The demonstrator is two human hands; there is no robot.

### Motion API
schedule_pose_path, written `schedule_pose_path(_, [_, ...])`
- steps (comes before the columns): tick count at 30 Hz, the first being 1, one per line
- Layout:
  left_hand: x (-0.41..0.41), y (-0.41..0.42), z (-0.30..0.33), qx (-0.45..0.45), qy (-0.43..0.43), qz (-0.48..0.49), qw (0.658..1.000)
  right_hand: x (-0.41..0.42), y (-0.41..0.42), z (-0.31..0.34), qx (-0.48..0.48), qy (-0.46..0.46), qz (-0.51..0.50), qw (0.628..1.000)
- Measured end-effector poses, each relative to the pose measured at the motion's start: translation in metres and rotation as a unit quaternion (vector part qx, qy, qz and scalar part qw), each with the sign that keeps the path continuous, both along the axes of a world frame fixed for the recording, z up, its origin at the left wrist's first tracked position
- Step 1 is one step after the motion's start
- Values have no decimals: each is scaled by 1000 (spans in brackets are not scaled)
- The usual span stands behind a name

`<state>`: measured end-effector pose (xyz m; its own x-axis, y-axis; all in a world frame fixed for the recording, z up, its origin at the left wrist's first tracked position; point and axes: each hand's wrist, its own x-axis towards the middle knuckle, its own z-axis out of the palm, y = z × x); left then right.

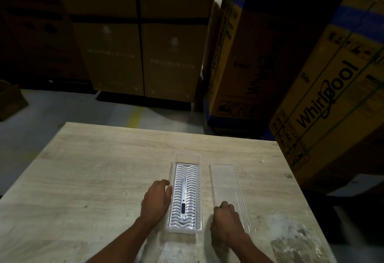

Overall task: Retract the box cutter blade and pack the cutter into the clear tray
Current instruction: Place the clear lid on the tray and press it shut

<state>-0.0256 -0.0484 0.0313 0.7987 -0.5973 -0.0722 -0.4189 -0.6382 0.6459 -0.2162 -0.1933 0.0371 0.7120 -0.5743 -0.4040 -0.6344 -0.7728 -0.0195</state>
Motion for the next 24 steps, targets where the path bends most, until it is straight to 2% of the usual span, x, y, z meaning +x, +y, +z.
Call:
schedule_pose_path(3, [0,0,1,4,7,3,1000,2,-2,5,2,-39,-34,999])
schedule_pose_path(7, [0,0,3,3,9,4,1000,7,-9,14,24,-139,-94,986])
schedule_pose_path(14, [-4,0,3,2,24,3,1000,27,-30,56,53,-301,-228,924])
schedule_pose_path(18, [-8,2,4,-11,31,3,999,35,-43,74,114,-416,-353,830])
schedule_pose_path(22, [-7,0,6,-17,56,15,998,37,-46,82,258,-513,-423,701])
schedule_pose_path(24, [-7,-1,7,-33,71,22,997,40,-39,86,325,-530,-437,650])
